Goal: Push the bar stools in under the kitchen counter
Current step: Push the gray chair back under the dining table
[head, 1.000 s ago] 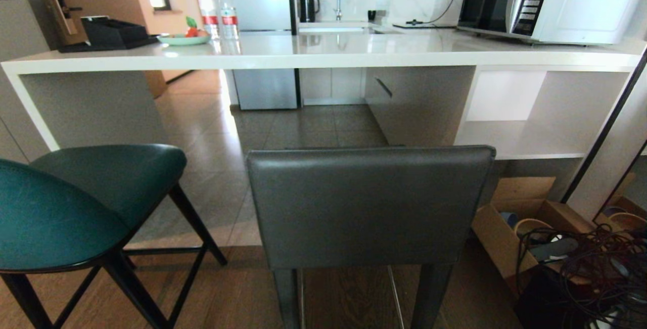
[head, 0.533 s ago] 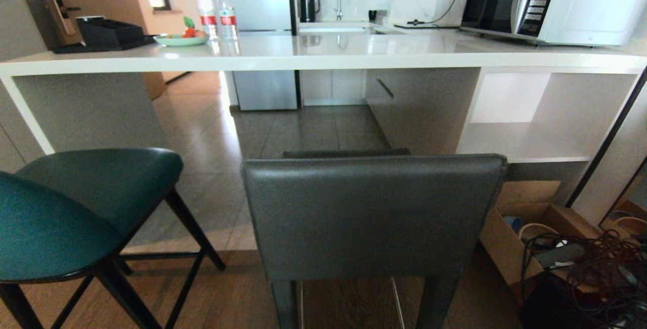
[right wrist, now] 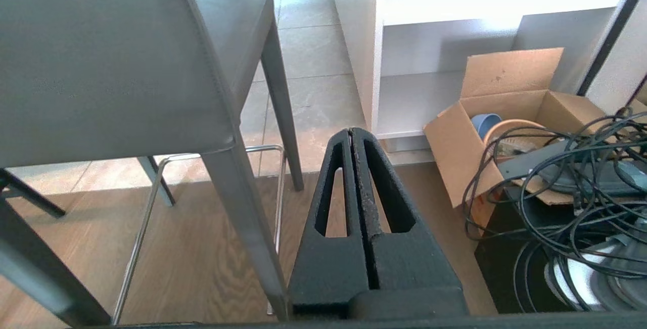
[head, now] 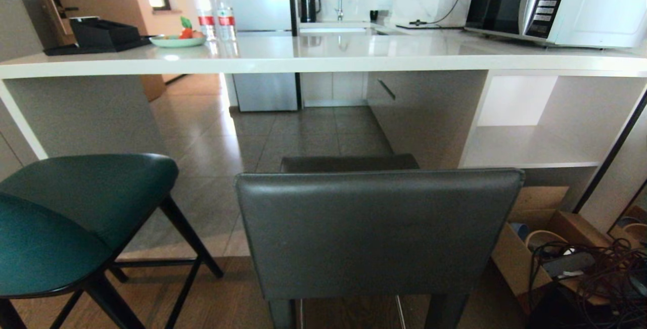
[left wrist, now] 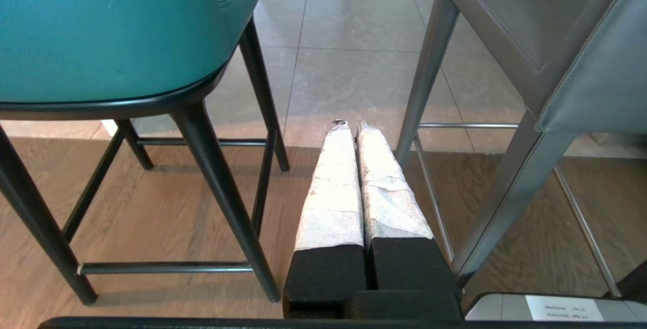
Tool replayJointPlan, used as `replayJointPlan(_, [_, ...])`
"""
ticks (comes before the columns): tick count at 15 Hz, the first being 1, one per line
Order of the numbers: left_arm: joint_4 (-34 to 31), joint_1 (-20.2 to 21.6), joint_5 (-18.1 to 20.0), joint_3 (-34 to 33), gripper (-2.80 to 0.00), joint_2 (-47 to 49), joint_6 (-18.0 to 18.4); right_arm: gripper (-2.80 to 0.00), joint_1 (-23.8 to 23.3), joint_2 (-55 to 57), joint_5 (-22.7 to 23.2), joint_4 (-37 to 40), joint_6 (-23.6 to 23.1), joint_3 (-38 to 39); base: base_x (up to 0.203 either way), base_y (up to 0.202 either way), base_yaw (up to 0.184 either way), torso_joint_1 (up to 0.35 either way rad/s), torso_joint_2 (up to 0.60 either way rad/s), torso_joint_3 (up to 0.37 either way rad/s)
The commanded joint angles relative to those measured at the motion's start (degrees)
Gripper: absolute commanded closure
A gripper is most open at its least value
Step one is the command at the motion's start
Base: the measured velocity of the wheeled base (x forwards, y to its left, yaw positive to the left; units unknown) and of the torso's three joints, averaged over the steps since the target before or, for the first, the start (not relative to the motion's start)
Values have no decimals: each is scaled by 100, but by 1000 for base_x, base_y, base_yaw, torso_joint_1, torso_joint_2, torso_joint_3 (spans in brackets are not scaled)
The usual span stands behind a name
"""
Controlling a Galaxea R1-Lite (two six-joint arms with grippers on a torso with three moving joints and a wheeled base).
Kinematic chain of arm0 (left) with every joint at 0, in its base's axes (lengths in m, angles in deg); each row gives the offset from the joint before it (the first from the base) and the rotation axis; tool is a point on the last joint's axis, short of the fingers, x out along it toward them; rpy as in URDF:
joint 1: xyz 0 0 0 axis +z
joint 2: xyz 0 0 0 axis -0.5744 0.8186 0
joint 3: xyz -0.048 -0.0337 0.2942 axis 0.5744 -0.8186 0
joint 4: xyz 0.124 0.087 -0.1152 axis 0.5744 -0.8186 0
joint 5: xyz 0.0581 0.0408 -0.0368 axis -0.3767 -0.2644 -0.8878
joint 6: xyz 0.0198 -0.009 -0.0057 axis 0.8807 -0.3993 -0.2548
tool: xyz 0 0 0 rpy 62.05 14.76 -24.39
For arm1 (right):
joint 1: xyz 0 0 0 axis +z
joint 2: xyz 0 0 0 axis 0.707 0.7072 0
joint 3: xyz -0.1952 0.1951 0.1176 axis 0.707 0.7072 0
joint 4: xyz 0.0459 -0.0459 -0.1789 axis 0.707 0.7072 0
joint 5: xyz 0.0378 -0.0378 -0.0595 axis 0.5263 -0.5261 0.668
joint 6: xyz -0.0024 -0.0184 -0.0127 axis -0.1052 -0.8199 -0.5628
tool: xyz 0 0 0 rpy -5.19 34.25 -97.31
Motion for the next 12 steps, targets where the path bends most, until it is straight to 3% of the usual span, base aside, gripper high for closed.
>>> replayJointPlan(1, [-3,-3,-4,1,0,-11,-4,0,2,9,0,-2,0,26,0,0,0,0,0,0])
replayJointPlan(7, [-131,-7,-3,98,0,316,95,0,2,0,-17,-2,0,26,0,0,0,0,0,0])
replayJointPlan(10, [-94,-82,44,1158,0,1628,-189,0,-2,195,-81,296,-236,-520,0,0,0,0,0,0])
replayJointPlan(12, [119,-273,67,1943,0,2749,-528,0,25,996,-84,524,56,-1235,0,0,0,0,0,0])
